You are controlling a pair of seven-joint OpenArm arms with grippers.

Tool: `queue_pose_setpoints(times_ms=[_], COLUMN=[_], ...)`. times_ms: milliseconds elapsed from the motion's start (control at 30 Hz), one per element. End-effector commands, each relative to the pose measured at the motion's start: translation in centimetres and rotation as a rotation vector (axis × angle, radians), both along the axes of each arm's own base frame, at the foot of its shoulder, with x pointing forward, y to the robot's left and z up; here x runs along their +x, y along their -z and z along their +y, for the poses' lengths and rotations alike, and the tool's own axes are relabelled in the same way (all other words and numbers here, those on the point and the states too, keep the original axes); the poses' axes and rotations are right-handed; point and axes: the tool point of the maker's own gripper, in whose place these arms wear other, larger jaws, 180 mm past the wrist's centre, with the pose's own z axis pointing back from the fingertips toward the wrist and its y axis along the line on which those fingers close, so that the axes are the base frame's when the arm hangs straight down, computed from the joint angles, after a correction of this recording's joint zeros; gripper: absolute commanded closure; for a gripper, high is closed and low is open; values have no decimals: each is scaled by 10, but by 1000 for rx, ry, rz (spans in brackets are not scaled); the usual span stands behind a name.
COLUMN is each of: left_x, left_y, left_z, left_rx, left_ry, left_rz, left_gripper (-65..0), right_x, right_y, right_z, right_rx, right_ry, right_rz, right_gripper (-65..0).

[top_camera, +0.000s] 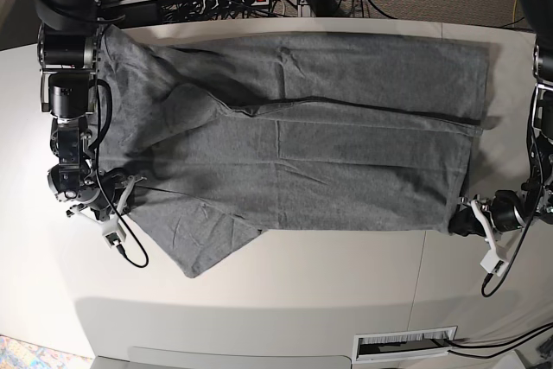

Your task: Fold the T-shirt properly

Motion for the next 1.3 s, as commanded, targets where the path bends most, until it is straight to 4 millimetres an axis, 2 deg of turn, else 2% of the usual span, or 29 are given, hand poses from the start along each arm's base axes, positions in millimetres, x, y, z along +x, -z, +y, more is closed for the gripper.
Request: queue_pose_setpoints(times_ms=[0, 200, 400, 600, 700, 833, 867, 933, 1000, 1133, 1267], left_x=[15, 14, 12, -5, -8, -7, -8, -7, -7, -8, -8], left_y=[-27, -28, -33, -42, -51, -52, -51, -52, -52, -51, -50], left_z=[6, 11, 17, 17, 17, 17, 17, 17, 17, 18, 18], left_rx=[-16, -10, -37, -171, -236, -239, -240, -241, -240, -234, -234], left_ry=[-13, -18, -39, -51, -57, -59, -59, -59, -60, -59, -59], left_rz=[-72, -71, -66, 45, 57, 55, 55, 54, 54, 57, 58], left_gripper=[0, 0, 0, 0, 0, 0, 0, 0, 0, 0, 0], right_x=[7, 18, 14, -1, 4, 7, 9, 14, 21, 25, 30], right_y=[-16, -59, -98, -120, -130, -122, -122, -123, -126, -115, -93], right_z=[-12, -5, 1, 5, 5, -1, 0, -1, -1, 3, 4], right_rx=[-34, 10, 63, 75, 64, -7, -3, -25, -54, -62, -6], right_ry=[10, 18, 11, -8, -21, -12, -15, -19, -32, -36, -28], right_rz=[-15, -75, -78, -16, -61, -60, -73, -104, -145, -150, -165], right_gripper=[0, 0, 0, 0, 0, 0, -34, -166, -245, -259, -259])
